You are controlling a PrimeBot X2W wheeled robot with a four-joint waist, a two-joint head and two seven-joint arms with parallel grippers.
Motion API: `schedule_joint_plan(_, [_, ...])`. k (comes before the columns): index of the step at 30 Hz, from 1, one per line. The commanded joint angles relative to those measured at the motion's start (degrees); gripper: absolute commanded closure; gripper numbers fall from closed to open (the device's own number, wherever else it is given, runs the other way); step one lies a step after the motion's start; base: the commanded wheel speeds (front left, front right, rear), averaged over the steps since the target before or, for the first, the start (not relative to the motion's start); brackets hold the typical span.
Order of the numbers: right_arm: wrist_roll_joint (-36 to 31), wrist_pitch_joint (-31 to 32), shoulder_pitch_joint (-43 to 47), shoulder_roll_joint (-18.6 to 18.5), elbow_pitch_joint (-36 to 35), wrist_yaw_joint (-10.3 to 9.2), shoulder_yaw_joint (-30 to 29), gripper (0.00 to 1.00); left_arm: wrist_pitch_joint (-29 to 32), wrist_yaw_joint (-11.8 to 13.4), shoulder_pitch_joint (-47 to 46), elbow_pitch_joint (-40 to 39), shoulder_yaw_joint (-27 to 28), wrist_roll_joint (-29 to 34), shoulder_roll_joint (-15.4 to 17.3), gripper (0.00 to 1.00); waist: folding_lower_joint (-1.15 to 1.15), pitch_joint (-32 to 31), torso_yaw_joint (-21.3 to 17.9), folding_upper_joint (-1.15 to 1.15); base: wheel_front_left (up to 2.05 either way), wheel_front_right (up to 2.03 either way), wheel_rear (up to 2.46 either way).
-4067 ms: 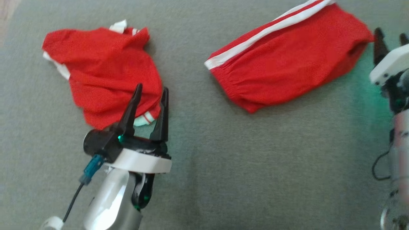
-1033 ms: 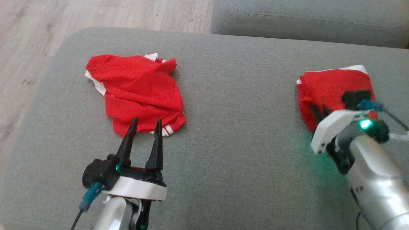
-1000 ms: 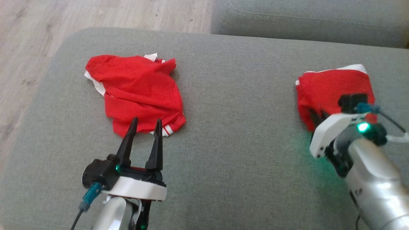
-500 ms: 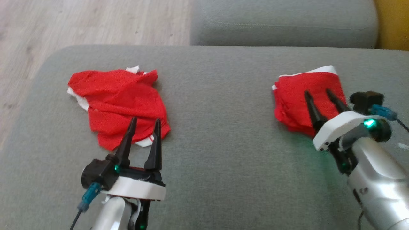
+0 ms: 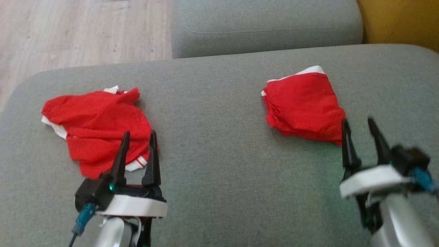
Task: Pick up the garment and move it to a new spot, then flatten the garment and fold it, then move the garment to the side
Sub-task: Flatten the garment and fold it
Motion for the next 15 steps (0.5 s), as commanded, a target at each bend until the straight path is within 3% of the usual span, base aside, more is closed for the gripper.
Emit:
schedule_joint_plan(1, [-0.9, -0.6, -0.8, 0.6, -3.1, -0.05, 0.3, 0.0, -0.3, 0.3, -1.3, -1.9, 1.8, -0.5, 0.3, 0.0, 0.01, 0.4, -0.4, 0.0, 0.0, 0.0, 0.0])
schedule_joint_plan(10, [-4.7, 3.3, -0.8, 2.9, -9.9, -0.05, -3.9, 0.0, -0.3, -0.1, -3.5, -2.3, 0.4, 0.1, 0.3, 0.0, 0.01, 5.7, 0.9, 0.0, 0.0, 0.0, 0.0])
schedule_joint_plan(11, [-4.5, 3.9, -1.8, 3.0, -10.0, -0.05, -4.7, 1.0, -0.3, -0.2, -4.1, -2.3, 0.2, 0.2, 0.3, 0.0, 0.01, 6.6, 1.5, 0.0, 0.0, 0.0, 0.0])
schedule_joint_plan(15, [-5.8, 6.8, -7.5, 2.2, -8.0, -0.05, -6.5, 1.0, -0.3, -0.5, -6.2, -2.5, -0.9, 0.2, 0.3, 0.0, 0.01, 10.5, 3.7, 0.0, 0.0, 0.0, 0.0])
